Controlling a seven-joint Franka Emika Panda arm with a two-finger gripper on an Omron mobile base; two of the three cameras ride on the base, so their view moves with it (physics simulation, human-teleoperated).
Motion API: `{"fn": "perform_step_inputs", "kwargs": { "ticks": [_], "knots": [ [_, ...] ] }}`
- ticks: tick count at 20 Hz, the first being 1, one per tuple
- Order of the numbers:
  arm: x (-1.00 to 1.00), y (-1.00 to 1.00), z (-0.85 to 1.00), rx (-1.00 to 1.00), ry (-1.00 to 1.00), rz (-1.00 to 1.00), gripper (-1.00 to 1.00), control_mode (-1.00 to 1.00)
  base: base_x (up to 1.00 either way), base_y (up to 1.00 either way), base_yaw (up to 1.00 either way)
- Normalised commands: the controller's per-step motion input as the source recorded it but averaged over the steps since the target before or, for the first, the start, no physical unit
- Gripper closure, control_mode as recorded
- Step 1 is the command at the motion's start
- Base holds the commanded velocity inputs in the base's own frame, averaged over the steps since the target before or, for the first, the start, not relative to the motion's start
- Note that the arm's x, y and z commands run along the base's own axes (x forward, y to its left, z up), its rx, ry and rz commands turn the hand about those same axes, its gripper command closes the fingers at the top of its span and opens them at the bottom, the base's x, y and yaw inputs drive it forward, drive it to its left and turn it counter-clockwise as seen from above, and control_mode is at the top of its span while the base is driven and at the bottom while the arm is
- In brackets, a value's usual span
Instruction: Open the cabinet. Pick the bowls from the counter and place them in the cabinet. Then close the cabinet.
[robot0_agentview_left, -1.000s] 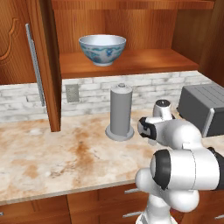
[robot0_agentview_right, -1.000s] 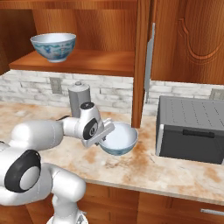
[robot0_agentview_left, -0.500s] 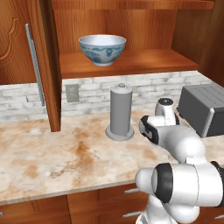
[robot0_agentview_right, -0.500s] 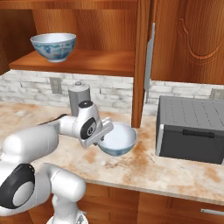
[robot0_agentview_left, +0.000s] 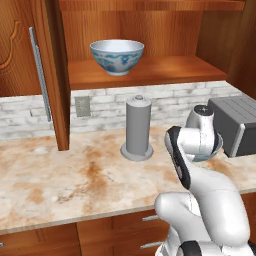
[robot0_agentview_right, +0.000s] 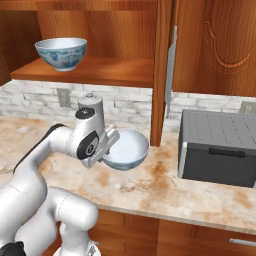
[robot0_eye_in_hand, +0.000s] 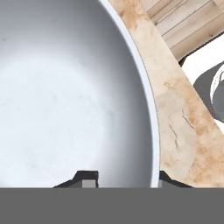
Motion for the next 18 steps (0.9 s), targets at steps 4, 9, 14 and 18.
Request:
{"fn": "perform_step_inputs", "kwargs": {
  "ticks": [4,9,14,18],
  "knots": [
    [-0.68,0.16,0.59,-0.01,-0.03,0.16,1.0,-1.0,0.0,0.0,0.0],
    [-0.61,0.08,0.78,-0.04,-0.05,0.18,1.0,-1.0,0.0,0.0,0.0],
    [-0.6,0.09,0.8,-0.07,0.0,0.13,1.0,-1.0,0.0,0.0,0.0],
    [-0.53,0.2,0.85,-0.12,-0.01,0.1,1.0,-1.0,0.0,0.0,0.0]
  ]
}}
